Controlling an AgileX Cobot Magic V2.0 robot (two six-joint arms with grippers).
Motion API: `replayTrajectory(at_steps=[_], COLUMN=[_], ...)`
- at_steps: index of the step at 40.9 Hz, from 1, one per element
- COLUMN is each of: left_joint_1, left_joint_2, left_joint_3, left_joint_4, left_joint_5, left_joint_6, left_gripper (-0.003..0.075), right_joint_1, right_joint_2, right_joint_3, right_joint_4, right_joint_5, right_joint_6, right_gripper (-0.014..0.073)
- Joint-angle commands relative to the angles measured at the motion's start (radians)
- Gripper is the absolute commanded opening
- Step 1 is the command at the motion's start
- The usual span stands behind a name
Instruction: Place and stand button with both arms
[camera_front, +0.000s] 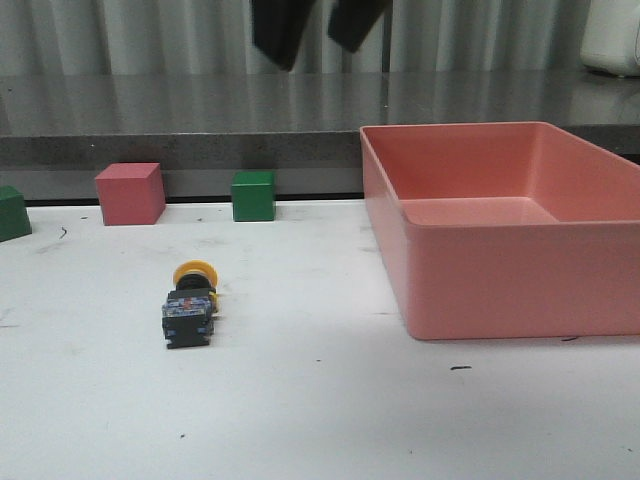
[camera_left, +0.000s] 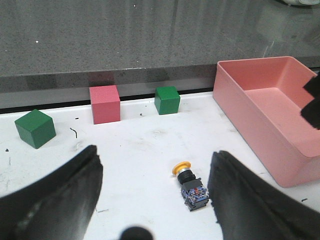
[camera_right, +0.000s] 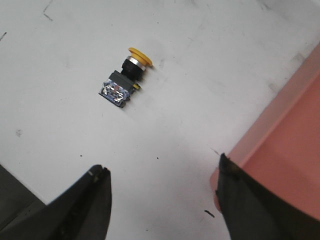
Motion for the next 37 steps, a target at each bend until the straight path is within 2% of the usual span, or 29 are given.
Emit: replayTrajectory(at_steps=[1,4,8,20,27,37], left_joint_1=[-0.009,-0.009,-0.009,-0.009,-0.009,-0.009], left_joint_2=[0.010,0.010,0.010,0.010,0.010,0.010], left_joint_3=[-0.033,-0.033,-0.033,-0.033,-0.033,-0.033], left_joint_4=[-0.014,-0.014,-0.014,-0.014,-0.014,-0.014], left_joint_5=[-0.075,-0.075,-0.075,-0.075,-0.075,-0.075], left_joint_6=[-0.006,-0.006,-0.006,-0.006,-0.006,-0.006], left_gripper=[0.0439,0.0439,0.0439,0.0439,0.0439,0.0439], right_joint_1=[-0.051,-0.059,-0.059,-0.045,-0.006,0.006], right_joint_2=[-0.174,-0.279,-0.402,-0.731,-0.885,-1.063], right_joint_3=[0.118,0.233,0.347,0.622,0.715,0.738], right_joint_4=[0.083,0.091,0.091,0.094,0.097,0.137], right_joint_5=[-0.144,-0.213,-0.253,-0.255,-0.234,-0.201], right_joint_6=[-0.110,-0.169,-0.174,-0.175,-0.176,-0.176], right_gripper=[0.0477,0.0477,0.0477,0.0477,0.0477,0.0477])
